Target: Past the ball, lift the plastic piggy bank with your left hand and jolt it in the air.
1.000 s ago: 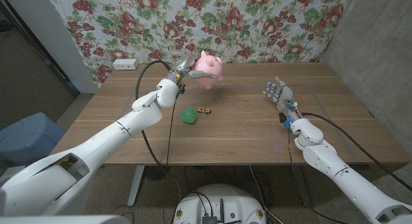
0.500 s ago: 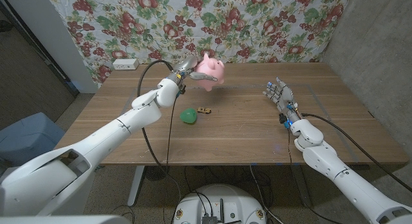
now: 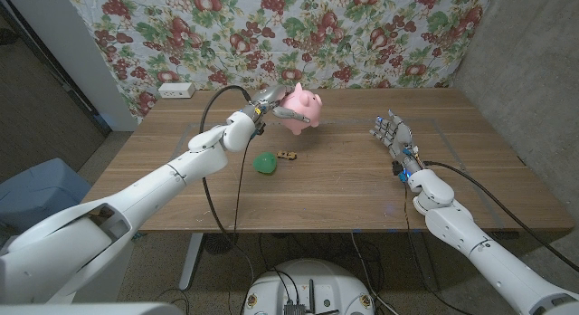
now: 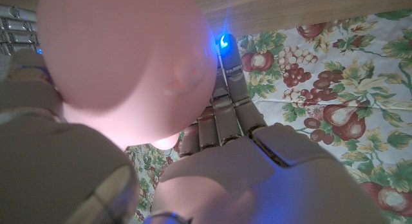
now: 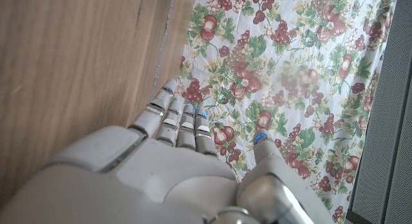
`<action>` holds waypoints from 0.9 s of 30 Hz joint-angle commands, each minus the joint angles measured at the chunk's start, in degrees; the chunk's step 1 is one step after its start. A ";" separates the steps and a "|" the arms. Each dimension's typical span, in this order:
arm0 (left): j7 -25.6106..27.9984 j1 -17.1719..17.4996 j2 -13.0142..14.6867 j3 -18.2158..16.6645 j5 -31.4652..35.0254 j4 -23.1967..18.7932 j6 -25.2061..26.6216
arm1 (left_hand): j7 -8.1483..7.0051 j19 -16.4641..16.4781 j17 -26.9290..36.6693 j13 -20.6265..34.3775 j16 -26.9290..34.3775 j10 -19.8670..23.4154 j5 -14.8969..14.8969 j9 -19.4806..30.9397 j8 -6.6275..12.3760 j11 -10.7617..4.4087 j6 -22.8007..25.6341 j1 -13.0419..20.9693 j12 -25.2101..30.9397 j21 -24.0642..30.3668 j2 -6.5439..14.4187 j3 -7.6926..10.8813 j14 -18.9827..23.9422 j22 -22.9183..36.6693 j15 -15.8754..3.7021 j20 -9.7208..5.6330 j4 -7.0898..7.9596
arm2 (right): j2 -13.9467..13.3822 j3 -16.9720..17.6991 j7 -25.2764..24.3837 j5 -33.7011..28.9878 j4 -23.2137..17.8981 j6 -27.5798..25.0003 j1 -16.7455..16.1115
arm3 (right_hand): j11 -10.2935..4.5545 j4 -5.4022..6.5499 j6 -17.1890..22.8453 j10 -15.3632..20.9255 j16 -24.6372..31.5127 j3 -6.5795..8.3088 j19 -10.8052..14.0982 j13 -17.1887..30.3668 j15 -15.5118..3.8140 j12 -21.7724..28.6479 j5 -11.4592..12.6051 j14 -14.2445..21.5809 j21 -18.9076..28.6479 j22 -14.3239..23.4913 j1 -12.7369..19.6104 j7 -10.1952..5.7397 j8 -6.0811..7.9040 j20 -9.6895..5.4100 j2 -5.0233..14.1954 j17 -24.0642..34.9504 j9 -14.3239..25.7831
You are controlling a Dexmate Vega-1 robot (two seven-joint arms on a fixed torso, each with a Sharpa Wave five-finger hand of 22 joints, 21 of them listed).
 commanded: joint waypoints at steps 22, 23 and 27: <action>-5.02 -3.33 -3.48 6.37 6.22 6.56 -2.96 | -12.64 -2.39 0.24 0.12 -0.26 17.78 0.26 0.20 0.01 -17.86 20.48 31.35 0.20 0.45 27.27 5.39 14.83 0.14 -20.66 -7.01 -0.07 | 0.10 0.39 -0.64 -0.03 -0.60 0.81 -1.31 | -0.05 -0.06 0.79 0.35 -0.18 0.46 0.63 0.12 0.15 0.33 0.22 0.57 -0.13 0.14 0.31 -0.09 0.18 -0.10 1.67 -0.08 0.12; -4.99 -3.38 -3.56 6.58 6.53 6.66 -2.95 | -12.60 -2.43 0.27 0.12 -0.25 17.78 0.25 0.19 0.00 -17.76 20.48 31.35 0.20 0.45 27.27 5.41 14.82 0.14 -20.66 -6.99 -0.06 | 0.21 0.51 -0.73 0.29 -0.71 0.68 -1.38 | -0.03 -0.07 0.81 0.38 -0.18 0.46 0.64 0.12 0.15 0.34 0.22 0.57 -0.13 0.14 0.32 -0.07 0.19 -0.08 1.68 -0.08 0.12; -5.05 -3.59 -3.90 7.28 7.48 7.11 -2.87 | -12.58 -2.50 0.27 0.10 -0.30 17.76 0.24 0.17 -0.04 -17.77 20.47 31.33 0.19 0.46 27.30 5.43 14.73 0.13 -20.66 -6.92 -0.03 | 0.02 0.41 -0.44 -0.04 -0.48 0.91 -1.32 | -0.08 -0.07 0.81 0.30 -0.16 0.47 0.63 0.12 0.19 0.30 0.22 0.64 -0.14 0.14 0.33 -0.07 0.18 -0.10 1.68 -0.09 0.13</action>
